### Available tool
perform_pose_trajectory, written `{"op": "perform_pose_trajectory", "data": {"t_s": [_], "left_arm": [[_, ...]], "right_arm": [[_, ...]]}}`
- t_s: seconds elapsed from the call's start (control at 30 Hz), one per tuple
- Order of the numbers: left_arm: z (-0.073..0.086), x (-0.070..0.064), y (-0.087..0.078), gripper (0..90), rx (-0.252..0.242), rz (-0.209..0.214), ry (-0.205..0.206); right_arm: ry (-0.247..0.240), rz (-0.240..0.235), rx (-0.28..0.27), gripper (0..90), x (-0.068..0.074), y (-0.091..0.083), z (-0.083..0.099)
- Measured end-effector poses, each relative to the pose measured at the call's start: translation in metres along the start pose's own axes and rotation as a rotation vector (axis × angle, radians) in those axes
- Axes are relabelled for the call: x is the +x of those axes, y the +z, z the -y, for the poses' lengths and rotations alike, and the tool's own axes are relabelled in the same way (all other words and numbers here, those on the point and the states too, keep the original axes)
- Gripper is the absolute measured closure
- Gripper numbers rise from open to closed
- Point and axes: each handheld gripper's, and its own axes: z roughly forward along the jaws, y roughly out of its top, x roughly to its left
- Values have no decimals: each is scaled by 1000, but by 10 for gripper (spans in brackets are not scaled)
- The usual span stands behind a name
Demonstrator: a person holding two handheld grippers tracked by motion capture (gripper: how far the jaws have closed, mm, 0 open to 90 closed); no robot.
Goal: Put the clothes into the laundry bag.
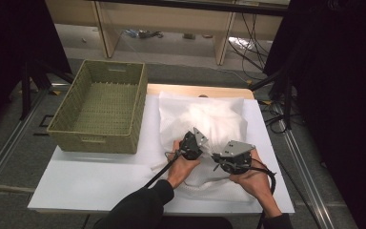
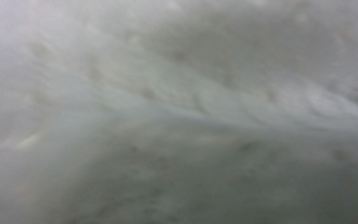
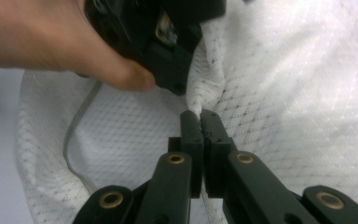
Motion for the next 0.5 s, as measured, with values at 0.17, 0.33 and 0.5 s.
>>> {"op": "perform_pose_trajectory", "data": {"t_s": [0.17,0.33,0.5], "left_arm": [[9,3,-20,697,58,110,-42],[14,2,-46,470,113,190,-77],[13,-9,-48,442,169,244,-30]], "right_arm": [[4,3,-3,900,-3,1,3],[8,12,-9,900,-4,-3,2],[9,4,-5,900,-4,-2,2]]}}
